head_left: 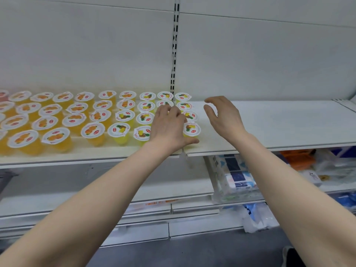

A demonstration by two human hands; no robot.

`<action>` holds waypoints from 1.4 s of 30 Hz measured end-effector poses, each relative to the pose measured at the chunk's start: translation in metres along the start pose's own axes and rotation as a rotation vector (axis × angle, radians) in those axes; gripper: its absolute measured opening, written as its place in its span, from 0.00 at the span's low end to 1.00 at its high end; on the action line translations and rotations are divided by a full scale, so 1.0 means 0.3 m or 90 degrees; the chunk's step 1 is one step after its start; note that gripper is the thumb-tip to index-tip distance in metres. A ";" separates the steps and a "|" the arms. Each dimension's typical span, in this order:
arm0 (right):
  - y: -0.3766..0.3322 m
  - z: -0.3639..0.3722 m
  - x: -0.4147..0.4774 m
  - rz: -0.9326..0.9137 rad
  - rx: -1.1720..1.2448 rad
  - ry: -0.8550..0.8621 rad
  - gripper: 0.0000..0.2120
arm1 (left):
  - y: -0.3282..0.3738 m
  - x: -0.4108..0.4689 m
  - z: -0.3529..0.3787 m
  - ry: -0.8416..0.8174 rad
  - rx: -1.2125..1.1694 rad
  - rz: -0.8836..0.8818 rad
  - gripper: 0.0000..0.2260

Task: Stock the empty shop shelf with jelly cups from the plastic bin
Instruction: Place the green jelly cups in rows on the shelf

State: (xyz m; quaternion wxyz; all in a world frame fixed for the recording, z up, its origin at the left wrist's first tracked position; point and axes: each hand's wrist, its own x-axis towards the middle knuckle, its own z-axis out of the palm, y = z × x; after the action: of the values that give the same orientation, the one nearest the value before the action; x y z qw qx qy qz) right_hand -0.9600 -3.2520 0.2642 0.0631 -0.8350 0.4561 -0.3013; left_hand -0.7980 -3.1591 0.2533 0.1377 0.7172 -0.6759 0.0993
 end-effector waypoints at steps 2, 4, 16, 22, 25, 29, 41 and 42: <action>-0.011 -0.007 0.003 -0.007 -0.004 -0.003 0.16 | -0.005 -0.006 -0.008 -0.010 -0.009 -0.001 0.36; -0.022 -0.014 0.005 -0.019 -0.012 -0.002 0.17 | -0.014 -0.014 -0.020 -0.019 -0.017 0.001 0.35; -0.202 -0.023 0.014 -0.154 -0.075 -0.002 0.18 | -0.201 -0.116 -0.159 0.080 -0.028 -0.019 0.24; -0.427 0.037 -0.032 -0.239 -0.094 -0.005 0.20 | -0.407 -0.272 -0.252 0.133 -0.005 -0.071 0.21; -0.577 0.092 -0.069 -0.282 -0.090 -0.006 0.21 | -0.533 -0.387 -0.300 0.155 0.010 -0.102 0.21; -0.808 0.192 -0.131 -0.346 -0.070 -0.010 0.22 | -0.720 -0.577 -0.367 0.182 0.032 -0.142 0.19; -1.620 0.568 -0.449 -0.505 0.061 -0.052 0.21 | -1.301 -1.334 -0.560 0.196 0.123 -0.290 0.19; -1.682 0.604 -0.480 -0.519 0.073 -0.059 0.21 | -1.341 -1.401 -0.570 0.197 0.127 -0.305 0.19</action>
State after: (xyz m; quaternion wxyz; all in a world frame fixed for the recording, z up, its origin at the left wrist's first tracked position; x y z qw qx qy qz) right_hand -0.5511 -2.8769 0.2450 0.0054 -0.9550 0.0674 -0.2887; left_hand -0.4176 -2.6870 0.2510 0.1876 0.8426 -0.4450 0.2383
